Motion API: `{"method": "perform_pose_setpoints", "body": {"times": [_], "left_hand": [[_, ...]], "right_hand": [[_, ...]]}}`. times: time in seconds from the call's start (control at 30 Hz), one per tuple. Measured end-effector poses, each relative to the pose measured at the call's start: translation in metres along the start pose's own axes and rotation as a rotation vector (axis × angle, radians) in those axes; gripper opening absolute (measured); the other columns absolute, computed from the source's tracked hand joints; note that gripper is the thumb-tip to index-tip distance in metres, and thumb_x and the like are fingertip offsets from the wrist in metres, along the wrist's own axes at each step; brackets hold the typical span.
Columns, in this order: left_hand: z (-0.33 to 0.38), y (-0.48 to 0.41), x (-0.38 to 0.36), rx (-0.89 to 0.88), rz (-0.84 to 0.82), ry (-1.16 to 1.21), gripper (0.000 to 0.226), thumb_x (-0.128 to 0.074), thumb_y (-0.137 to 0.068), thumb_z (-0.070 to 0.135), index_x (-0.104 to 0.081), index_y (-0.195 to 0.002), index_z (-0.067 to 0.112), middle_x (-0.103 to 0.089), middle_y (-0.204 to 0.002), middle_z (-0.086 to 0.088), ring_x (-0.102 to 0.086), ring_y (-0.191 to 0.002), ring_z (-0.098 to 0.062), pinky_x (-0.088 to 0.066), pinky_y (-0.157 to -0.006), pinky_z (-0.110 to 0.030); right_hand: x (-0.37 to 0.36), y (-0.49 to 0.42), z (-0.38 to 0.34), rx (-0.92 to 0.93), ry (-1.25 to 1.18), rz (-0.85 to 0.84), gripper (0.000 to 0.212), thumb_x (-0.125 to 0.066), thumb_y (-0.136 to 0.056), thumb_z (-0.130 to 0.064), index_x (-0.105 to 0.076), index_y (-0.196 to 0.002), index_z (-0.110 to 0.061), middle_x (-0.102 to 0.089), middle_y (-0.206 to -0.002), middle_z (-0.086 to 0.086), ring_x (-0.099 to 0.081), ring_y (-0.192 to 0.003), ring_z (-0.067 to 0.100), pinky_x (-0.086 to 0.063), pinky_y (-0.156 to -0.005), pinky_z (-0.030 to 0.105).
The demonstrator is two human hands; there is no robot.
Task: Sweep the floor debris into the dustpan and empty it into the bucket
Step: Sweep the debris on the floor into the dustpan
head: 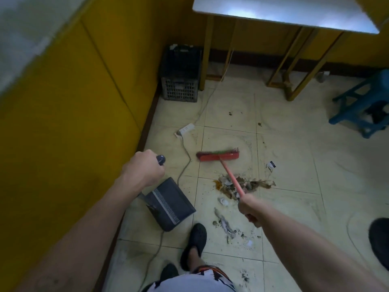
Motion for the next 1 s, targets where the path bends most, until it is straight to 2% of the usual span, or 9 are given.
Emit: {"method": "perform_pose_setpoints", "body": {"times": [0.2,0.3,0.53,0.77,0.87,1.0], "left_hand": [[-0.057,0.034,-0.002,0.071,0.023,0.065,0.037,-0.055,-0.094,0.024,-0.043,-0.059,0.016,-0.049,-0.063,-0.003,-0.044,-0.051,-0.015,-0.03,-0.047,-0.026],[-0.083,0.054,-0.004,0.079,0.049,0.062,0.039,-0.054,-0.094,0.024,-0.043,-0.058,0.016,-0.048,-0.061,-0.003,-0.043,-0.05,-0.015,-0.029,-0.046,-0.025],[-0.123,0.094,-0.022,0.049,0.075,0.058,0.039,-0.055,-0.095,0.031,-0.047,-0.06,0.017,-0.049,-0.061,-0.003,-0.045,-0.052,-0.018,-0.035,-0.051,-0.026],[-0.133,0.125,-0.041,0.016,0.069,0.0,0.031,-0.057,-0.094,0.033,-0.052,-0.069,0.017,-0.053,-0.066,-0.003,-0.049,-0.055,-0.016,-0.034,-0.049,-0.026],[-0.128,0.132,-0.046,-0.009,0.052,-0.005,0.028,-0.057,-0.094,0.033,-0.054,-0.072,0.015,-0.054,-0.068,-0.004,-0.053,-0.059,-0.017,-0.038,-0.051,-0.027],[-0.118,0.141,-0.051,-0.04,0.037,0.021,0.025,-0.058,-0.094,0.033,-0.061,-0.08,0.013,-0.058,-0.07,-0.004,-0.057,-0.061,-0.017,-0.044,-0.051,-0.027]], "right_hand": [[-0.047,0.023,0.0,-0.009,0.012,-0.046,0.041,-0.038,-0.096,-0.008,-0.03,-0.137,-0.011,-0.048,-0.073,0.007,-0.037,-0.043,0.013,-0.032,-0.033,0.018],[-0.073,0.037,0.004,0.02,0.051,-0.063,0.041,-0.041,-0.095,-0.009,-0.032,-0.135,-0.01,-0.05,-0.069,0.008,-0.039,-0.042,0.015,-0.032,-0.03,0.017],[-0.113,0.072,0.015,0.071,0.185,-0.043,0.047,-0.036,-0.095,-0.007,-0.028,-0.142,-0.009,-0.05,-0.071,0.009,-0.04,-0.044,0.015,-0.034,-0.036,0.02],[-0.132,0.104,0.038,0.066,0.334,-0.038,0.044,-0.04,-0.096,-0.005,-0.034,-0.139,-0.001,-0.051,-0.076,0.008,-0.044,-0.05,0.013,-0.037,-0.036,0.021],[-0.125,0.102,0.044,0.076,0.384,0.01,0.044,-0.043,-0.096,-0.005,-0.038,-0.139,0.001,-0.049,-0.077,0.007,-0.047,-0.054,0.012,-0.042,-0.044,0.018],[-0.107,0.088,0.056,0.111,0.424,0.082,0.039,-0.044,-0.096,-0.01,-0.048,-0.135,-0.008,-0.051,-0.084,0.001,-0.055,-0.067,0.009,-0.045,-0.05,0.017]]}}
Point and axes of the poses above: each hand's wrist, its own y-axis away from the middle knuckle, its own x-axis out of the back of the hand, z = x × y, the point moved 10 cm from there along -y, towards the middle knuckle
